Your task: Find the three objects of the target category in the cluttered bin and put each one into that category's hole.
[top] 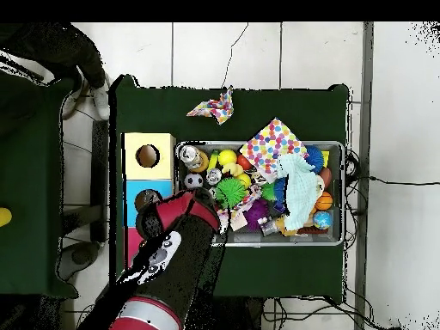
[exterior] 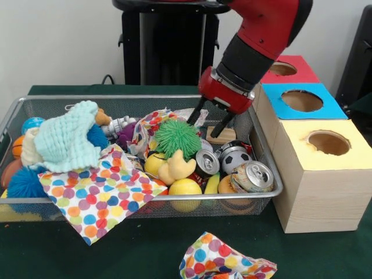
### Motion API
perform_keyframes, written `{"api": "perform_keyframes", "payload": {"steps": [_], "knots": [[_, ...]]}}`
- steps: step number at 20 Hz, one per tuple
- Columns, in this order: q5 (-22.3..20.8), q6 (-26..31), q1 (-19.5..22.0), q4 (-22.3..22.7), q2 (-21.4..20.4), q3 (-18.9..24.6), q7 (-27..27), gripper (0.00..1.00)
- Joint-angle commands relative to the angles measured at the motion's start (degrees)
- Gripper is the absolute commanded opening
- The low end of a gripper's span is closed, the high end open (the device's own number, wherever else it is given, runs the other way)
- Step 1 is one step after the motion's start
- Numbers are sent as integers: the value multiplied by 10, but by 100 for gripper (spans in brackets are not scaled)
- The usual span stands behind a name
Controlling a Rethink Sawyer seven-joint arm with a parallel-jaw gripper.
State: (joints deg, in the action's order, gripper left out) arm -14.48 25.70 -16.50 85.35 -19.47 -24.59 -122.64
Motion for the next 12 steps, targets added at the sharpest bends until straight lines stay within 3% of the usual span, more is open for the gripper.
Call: {"api": "perform_keyframes", "payload": {"steps": [1, 10, 12], "knots": [[-26, -9, -6, -32, 45, 20, -41, 100], [35, -32, -32, -39, 79, 9, -134, 100], [46, -25, -27, -41, 76, 16, -133, 100]]}}
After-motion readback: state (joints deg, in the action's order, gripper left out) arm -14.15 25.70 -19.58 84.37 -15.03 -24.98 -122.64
